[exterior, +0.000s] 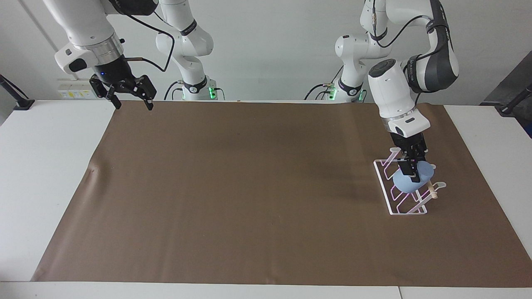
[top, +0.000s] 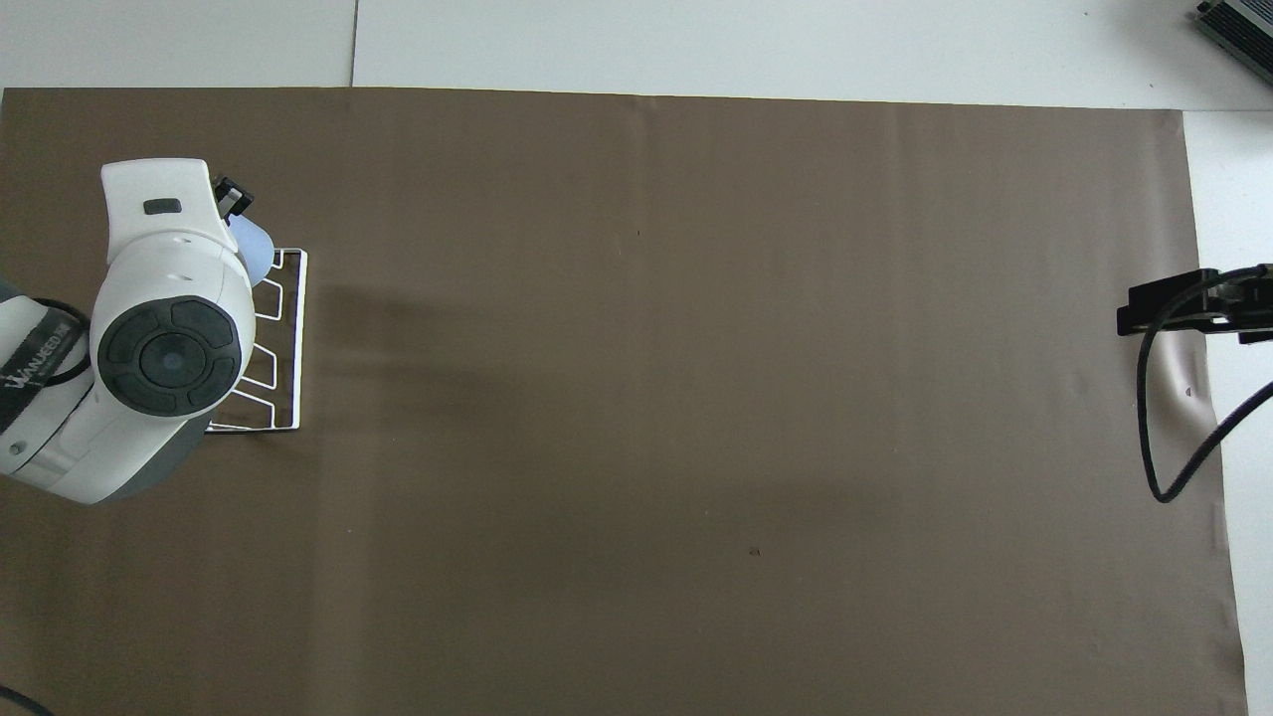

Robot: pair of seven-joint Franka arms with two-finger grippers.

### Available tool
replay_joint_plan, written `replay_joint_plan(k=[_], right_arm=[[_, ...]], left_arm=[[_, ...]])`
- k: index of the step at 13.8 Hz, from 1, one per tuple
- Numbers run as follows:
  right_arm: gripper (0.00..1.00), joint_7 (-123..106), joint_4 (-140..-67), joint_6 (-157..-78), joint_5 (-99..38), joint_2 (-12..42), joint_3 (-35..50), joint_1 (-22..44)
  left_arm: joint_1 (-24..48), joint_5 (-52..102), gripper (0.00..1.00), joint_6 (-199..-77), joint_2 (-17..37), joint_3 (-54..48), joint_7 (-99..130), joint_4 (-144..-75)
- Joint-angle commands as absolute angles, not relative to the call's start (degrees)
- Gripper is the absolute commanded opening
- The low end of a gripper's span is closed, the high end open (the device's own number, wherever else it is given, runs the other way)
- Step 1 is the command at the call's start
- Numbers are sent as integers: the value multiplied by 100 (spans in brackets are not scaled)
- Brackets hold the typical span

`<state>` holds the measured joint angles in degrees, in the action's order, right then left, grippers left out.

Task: Hang cup on cup holder
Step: 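Lower the blue cup onto a rack peg with the left gripper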

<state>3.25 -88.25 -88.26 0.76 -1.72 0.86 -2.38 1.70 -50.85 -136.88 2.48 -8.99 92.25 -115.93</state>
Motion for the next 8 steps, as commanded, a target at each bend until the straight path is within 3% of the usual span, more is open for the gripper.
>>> replay_joint_plan(k=[1, 8], right_arm=[[100, 589, -8868, -8886, 272, -246, 158, -229], [100, 1055, -9264, -8912, 132, -448, 185, -211]], left_arm=[[-35, -5282, 0, -14114, 150, -932, 9264, -11917], [-141, -5291, 0, -14616, 79, -940, 9351, -12322]])
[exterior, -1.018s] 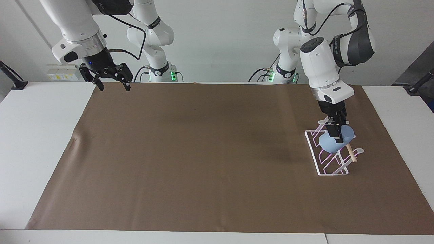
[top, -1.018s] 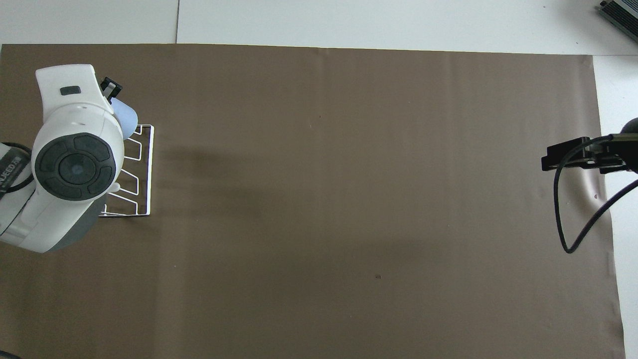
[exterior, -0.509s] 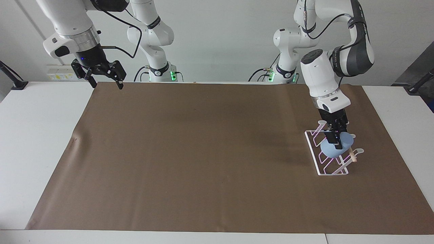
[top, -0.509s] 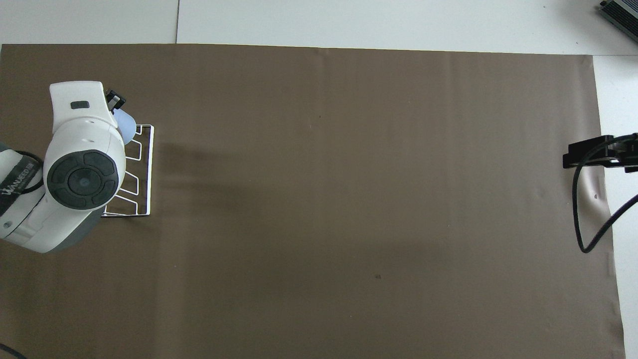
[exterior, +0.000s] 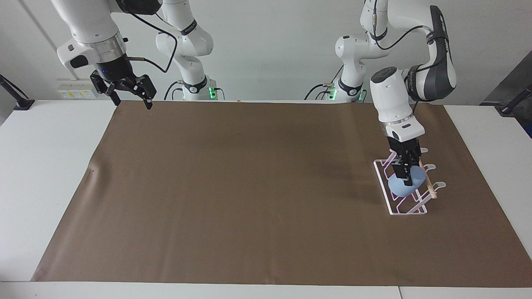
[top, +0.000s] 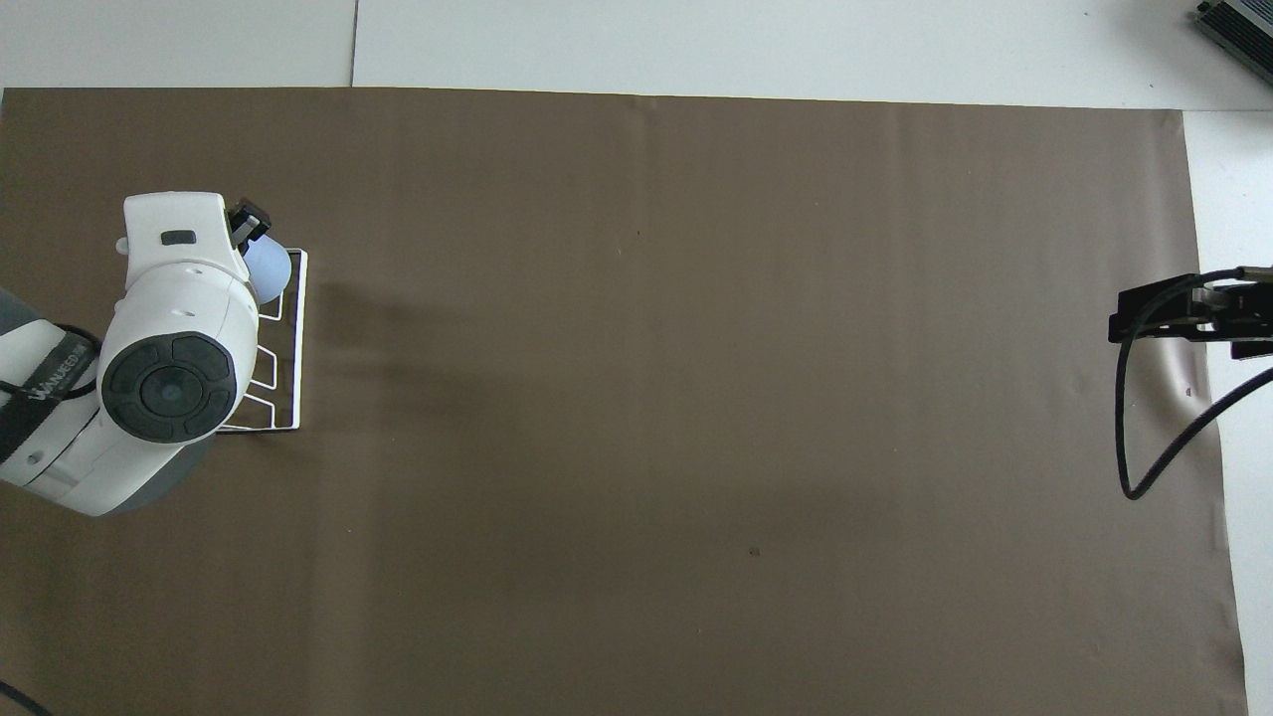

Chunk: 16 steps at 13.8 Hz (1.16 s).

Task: Hang cup on cup holder
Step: 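Lower the blue cup onto a rack peg with the left gripper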

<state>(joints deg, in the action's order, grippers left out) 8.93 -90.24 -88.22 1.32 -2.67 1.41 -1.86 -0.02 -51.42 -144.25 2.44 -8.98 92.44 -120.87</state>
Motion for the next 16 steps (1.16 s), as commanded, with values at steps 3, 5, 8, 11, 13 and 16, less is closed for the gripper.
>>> replay_joint_plan(k=[3, 5, 8, 11, 13, 16], right_arm=[[100, 958, -9255, -8938, 132, -448, 185, -220], [100, 932, -9246, -8938, 132, -439, 185, -211], [100, 923, -9220, -8930, 132, -431, 185, -220], [100, 783, -9220, -8921, 132, -431, 185, -228], [100, 756, -9220, -8930, 132, -422, 185, -246], [100, 747, -9202, -8938, 123, -404, 88, -106]], left_arm=[[-176, -5291, 55, -14599, 79, -940, 9387, -12322], [-176, -5291, 56, -14590, 79, -940, 9378, -12287], [-141, -5291, 66, -14555, 88, -940, 9343, -12261], [-105, -5291, 79, -14546, 88, -949, 9334, -12252], [-105, -5291, 83, -14537, 97, -941, 9325, -12235], [-105, -5291, 88, -14528, 123, -949, 9281, -12155]])
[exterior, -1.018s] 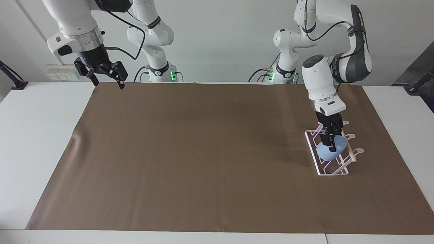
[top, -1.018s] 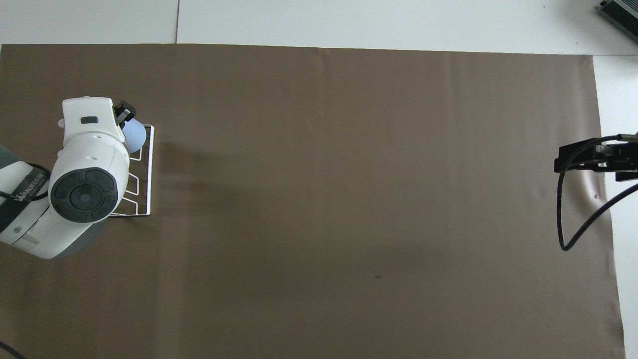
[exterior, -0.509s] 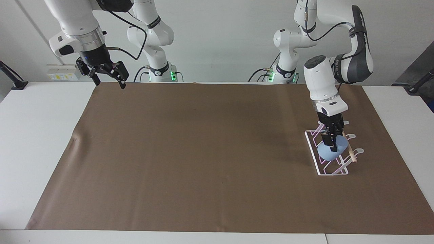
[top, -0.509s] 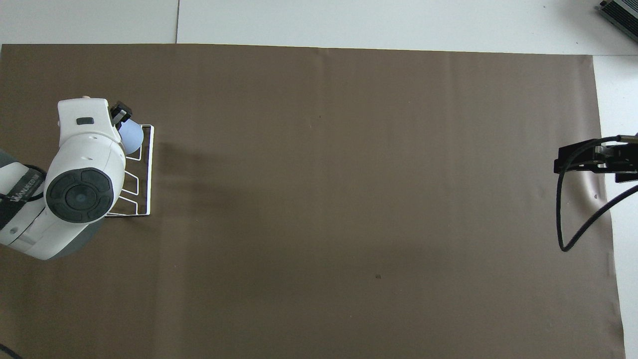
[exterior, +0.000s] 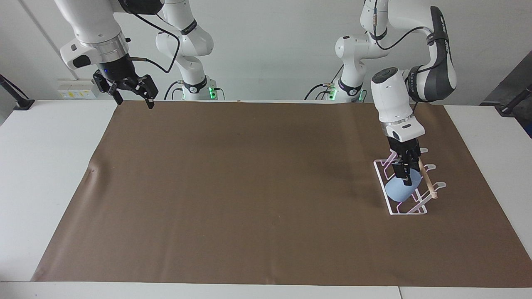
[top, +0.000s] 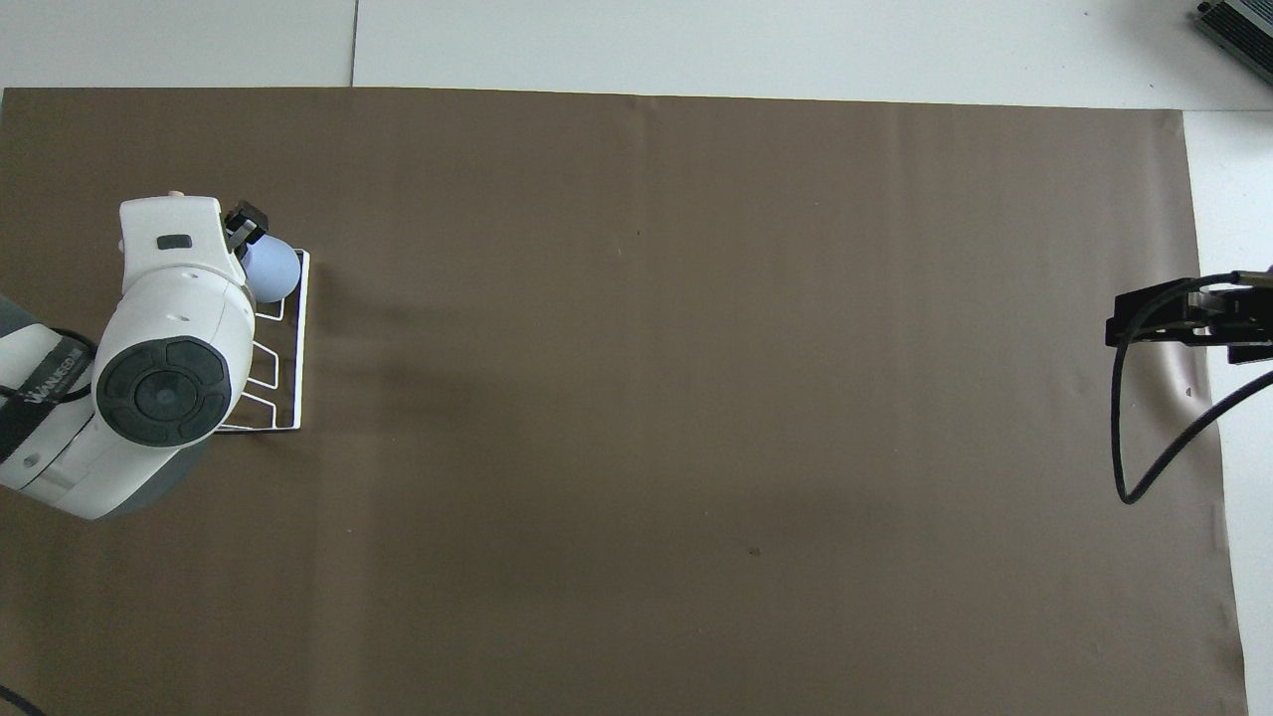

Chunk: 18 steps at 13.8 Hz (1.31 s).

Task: Hang cup on cup holder
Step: 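Lower the blue cup onto a rack peg with the left gripper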

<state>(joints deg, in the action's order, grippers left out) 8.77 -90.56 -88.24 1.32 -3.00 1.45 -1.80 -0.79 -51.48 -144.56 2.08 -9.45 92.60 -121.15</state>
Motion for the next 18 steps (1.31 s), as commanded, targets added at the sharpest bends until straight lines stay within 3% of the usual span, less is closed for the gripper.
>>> replay_joint_plan(k=[1, 4, 6, 11, 18], right_arm=[[100, 747, -9202, -8930, 132, -404, -8, -18], [100, 433, -9185, -8947, 237, -369, -26, -61], [100, 352, -9184, -8921, 229, -351, -44, -79], [100, 369, -9185, -8877, 193, -360, -44, -132], [100, 369, -9185, -8912, 141, -378, -44, -132]], left_arm=[[-97, -5291, 88, -14485, 123, -958, 9273, -12120], [-44, -5282, 91, -14361, 53, -1002, 9158, -12015], [122, -5247, 100, -14265, -8, -1002, 9158, -11980], [413, -4879, 100, -13755, -184, -1107, 8975, -11874], [431, -3219, 100, -13132, -378, -1090, 6852, -11339]])
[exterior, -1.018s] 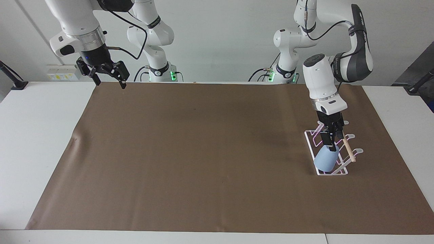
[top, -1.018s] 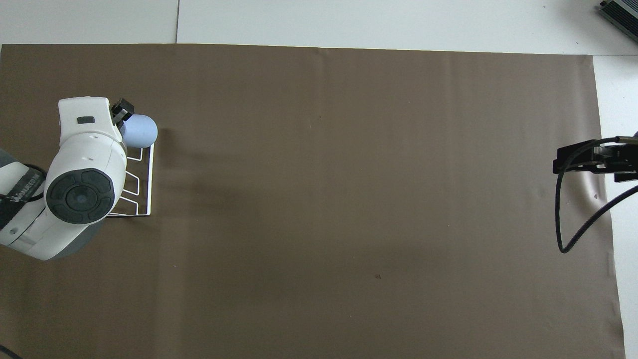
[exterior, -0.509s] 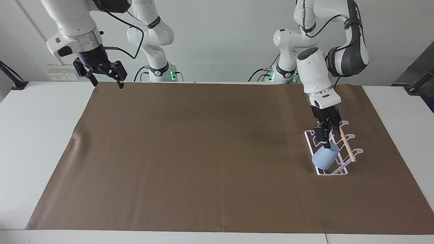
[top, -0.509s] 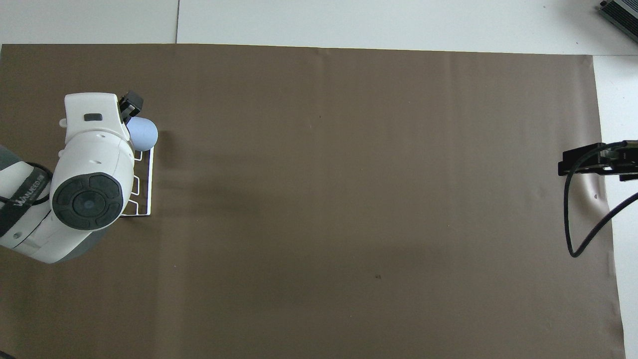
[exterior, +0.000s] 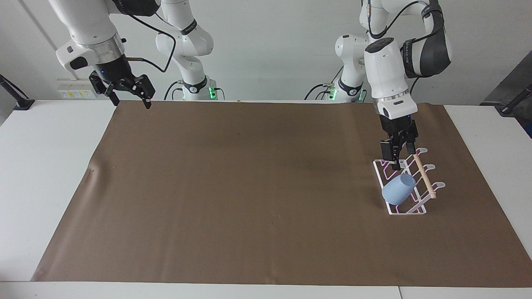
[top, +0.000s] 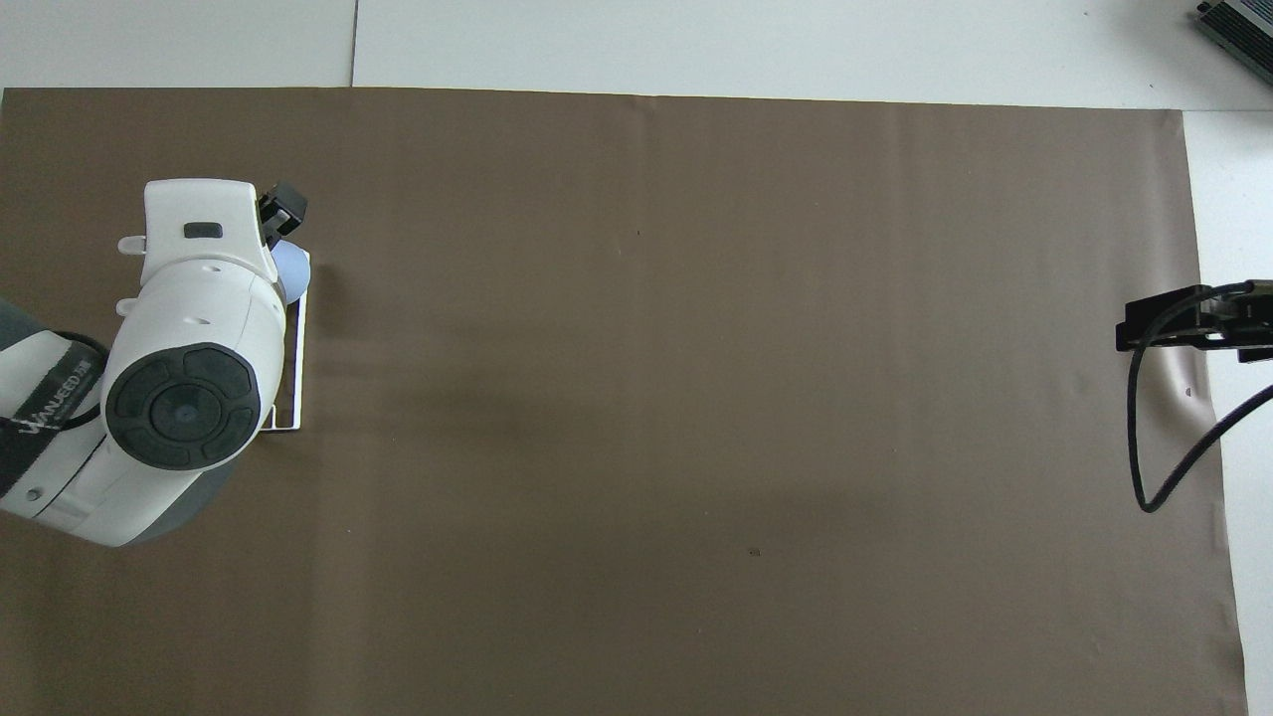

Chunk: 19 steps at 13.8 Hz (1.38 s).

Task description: Hang cup on cup holder

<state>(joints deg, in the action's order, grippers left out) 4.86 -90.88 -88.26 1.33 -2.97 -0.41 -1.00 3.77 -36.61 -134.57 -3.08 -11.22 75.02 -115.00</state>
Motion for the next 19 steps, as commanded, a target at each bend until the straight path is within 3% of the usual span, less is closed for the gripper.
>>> replay_joint_plan(k=[1, 12, 19], right_arm=[[100, 369, -9185, -8912, 141, -378, -44, -149], [100, 325, -9228, -8789, 176, -413, -53, -501], [100, 325, -9237, -8842, 229, -413, -44, -492]], left_arm=[[431, -2947, 100, -12905, -378, -1099, 6359, -11277], [378, -309, 100, -10084, -256, -344, 506, -9627], [404, 62, 100, -8071, 254, 70, -430, -8210]])
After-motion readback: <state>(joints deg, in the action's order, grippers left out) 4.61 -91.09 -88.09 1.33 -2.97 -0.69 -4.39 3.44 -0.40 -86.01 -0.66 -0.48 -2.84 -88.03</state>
